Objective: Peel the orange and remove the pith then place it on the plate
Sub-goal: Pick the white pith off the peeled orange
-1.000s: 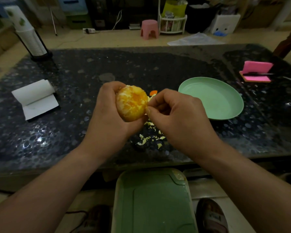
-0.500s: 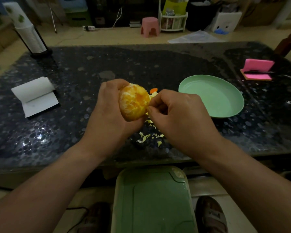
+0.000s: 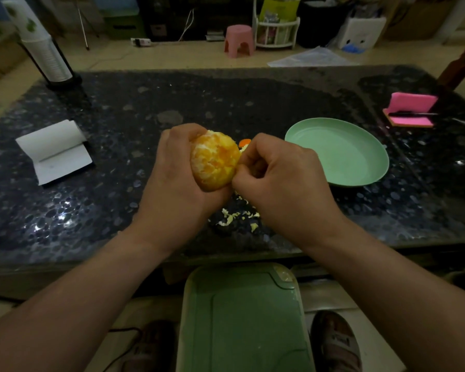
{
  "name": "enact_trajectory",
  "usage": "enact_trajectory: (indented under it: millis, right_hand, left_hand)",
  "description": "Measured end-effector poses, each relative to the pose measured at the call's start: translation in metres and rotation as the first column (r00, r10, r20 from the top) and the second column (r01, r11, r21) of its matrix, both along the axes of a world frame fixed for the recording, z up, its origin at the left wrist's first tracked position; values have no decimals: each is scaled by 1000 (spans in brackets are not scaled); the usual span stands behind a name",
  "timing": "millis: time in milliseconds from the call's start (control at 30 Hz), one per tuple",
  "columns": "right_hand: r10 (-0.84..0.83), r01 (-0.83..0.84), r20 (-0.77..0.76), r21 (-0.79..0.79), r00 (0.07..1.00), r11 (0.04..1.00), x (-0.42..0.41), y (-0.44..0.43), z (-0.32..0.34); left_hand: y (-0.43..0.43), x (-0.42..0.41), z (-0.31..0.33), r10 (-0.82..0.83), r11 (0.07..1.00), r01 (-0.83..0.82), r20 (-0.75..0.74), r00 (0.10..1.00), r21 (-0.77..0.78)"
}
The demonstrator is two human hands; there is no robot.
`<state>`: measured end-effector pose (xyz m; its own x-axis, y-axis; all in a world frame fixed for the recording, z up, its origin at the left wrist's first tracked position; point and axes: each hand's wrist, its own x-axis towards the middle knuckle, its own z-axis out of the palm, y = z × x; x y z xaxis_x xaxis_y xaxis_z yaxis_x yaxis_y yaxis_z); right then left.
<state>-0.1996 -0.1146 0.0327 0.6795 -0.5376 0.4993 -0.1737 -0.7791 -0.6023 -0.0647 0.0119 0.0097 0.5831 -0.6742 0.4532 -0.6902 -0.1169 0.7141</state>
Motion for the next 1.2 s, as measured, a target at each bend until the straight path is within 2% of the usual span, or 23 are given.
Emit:
enact_trajectory:
  millis: [333, 600, 733, 800, 900, 1000, 1100, 1200]
  right_hand:
    - [51, -56, 52, 93, 997, 994, -1, -3, 3]
    - [55, -60, 51, 103, 997, 993, -3, -5, -1]
    - [44, -50, 47, 136, 998, 990, -4, -5, -1]
    - [44, -49, 32, 194, 999, 980, -3, -6, -2]
    - [48, -51, 17, 307, 999, 950, -3, -7, -1]
    - [15, -17, 11, 311, 1000, 950, -3, -10, -1]
    - [-25, 43, -76, 244, 997, 969, 1, -19, -8]
    - [52, 32, -357, 227, 933, 973, 6, -24, -14]
  left_hand:
    - [-2, -9, 9, -91, 994, 66, -313, 945, -90]
    - [-3, -6, 12, -52, 996, 26, -319, 946, -83]
    - [-2, -6, 14, -47, 997, 20, -380, 924, -74]
    - [-4, -5, 16, -76, 994, 27, -521, 850, -102]
    - [-9, -1, 16, -175, 979, 18, -800, 574, -201]
    - [-10, 2, 18, -256, 965, 47, -891, 375, -258]
    - [-8, 4, 17, -255, 967, 73, -924, 286, -244]
    - [-7, 7, 14, -236, 972, 51, -941, 241, -231]
